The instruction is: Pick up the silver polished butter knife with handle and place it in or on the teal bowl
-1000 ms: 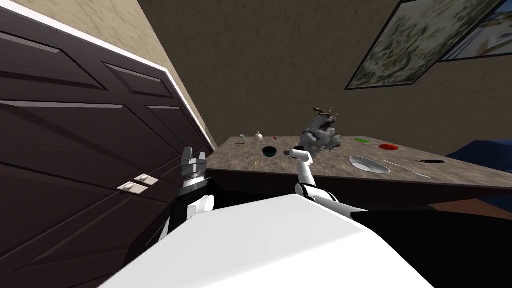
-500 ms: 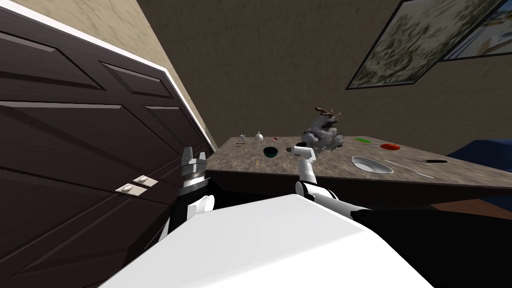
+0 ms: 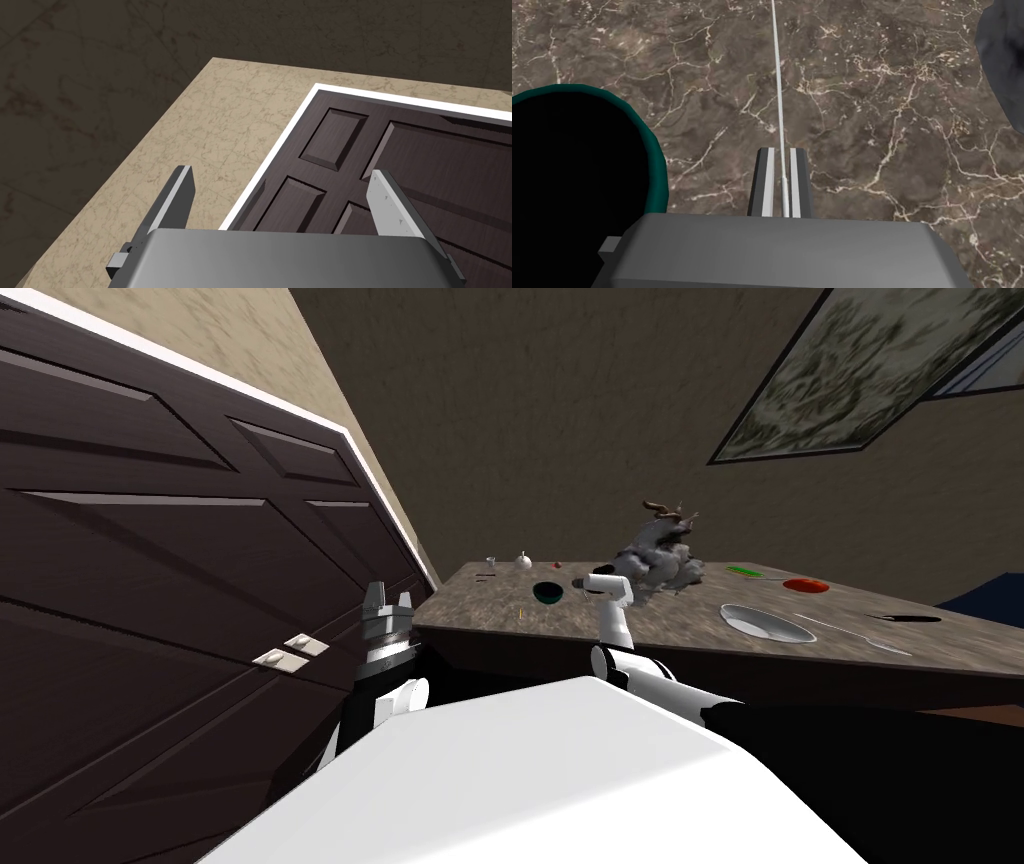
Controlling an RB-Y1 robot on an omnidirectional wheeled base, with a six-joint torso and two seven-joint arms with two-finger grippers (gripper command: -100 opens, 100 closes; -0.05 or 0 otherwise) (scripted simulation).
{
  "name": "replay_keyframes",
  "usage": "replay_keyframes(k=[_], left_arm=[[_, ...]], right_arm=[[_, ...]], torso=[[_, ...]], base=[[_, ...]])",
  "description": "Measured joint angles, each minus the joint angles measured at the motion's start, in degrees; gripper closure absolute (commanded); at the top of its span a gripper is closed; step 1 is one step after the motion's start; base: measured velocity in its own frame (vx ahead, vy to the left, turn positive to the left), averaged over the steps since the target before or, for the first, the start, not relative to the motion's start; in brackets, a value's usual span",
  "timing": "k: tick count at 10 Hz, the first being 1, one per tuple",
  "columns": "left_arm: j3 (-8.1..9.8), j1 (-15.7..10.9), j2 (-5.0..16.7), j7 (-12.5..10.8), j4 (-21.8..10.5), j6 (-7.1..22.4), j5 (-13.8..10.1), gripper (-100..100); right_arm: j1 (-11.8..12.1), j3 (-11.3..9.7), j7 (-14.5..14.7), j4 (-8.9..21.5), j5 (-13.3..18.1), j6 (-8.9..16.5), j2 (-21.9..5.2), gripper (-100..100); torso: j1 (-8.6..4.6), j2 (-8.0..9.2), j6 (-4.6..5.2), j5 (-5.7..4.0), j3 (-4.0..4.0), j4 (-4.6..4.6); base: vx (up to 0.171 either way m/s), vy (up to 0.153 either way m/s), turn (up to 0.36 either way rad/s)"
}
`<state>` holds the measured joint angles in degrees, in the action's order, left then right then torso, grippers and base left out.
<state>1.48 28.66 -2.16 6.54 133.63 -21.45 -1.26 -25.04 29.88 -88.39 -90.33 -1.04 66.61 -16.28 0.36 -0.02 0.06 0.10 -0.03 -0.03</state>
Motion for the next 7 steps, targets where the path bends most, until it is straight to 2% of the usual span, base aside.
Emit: replay_keyframes(k=[7], left_arm=[[0.00,0.00,0.00,0.00,0.00,0.00,0.00,0]], right_arm=[[-1.29,-1.75,-1.02,-2.43,-3.32,8.76,-2.02,100]], torso=[[-0.07,-0.20,-0.05,-0.02,-0.15,-0.11]], base=[[0.013,0.064,0.067]])
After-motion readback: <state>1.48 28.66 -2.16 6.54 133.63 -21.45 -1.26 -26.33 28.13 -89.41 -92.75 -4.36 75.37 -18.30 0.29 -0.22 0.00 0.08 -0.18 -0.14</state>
